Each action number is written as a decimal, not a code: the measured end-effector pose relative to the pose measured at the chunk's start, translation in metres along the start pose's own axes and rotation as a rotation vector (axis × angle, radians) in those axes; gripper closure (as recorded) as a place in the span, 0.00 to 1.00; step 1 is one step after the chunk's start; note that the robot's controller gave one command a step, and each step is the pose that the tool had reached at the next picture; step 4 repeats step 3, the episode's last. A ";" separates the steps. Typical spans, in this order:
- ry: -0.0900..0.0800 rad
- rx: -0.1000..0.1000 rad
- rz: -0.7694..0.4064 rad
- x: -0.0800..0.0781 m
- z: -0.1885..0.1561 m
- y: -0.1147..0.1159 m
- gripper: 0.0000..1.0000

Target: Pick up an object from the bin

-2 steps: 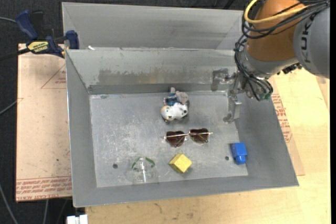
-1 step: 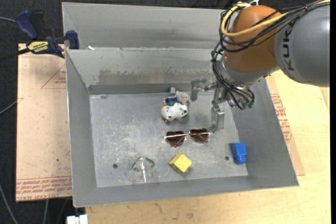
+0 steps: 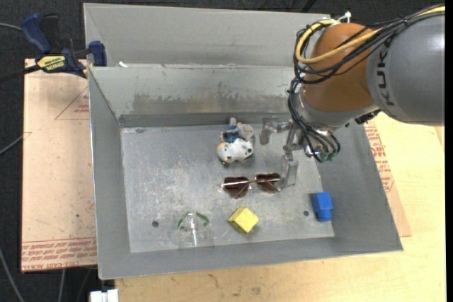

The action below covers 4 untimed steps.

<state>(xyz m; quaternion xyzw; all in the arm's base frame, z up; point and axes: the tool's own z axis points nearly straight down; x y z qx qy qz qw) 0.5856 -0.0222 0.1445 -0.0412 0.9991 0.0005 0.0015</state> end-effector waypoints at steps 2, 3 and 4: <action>-0.001 0.001 0.010 0.010 0.074 -0.015 1.00; -0.001 0.001 0.010 0.010 0.074 -0.015 1.00; -0.001 0.001 0.010 0.010 0.074 -0.015 1.00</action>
Offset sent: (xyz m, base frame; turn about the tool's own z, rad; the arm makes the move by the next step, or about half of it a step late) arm -0.0101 -0.0166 -0.0745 0.0104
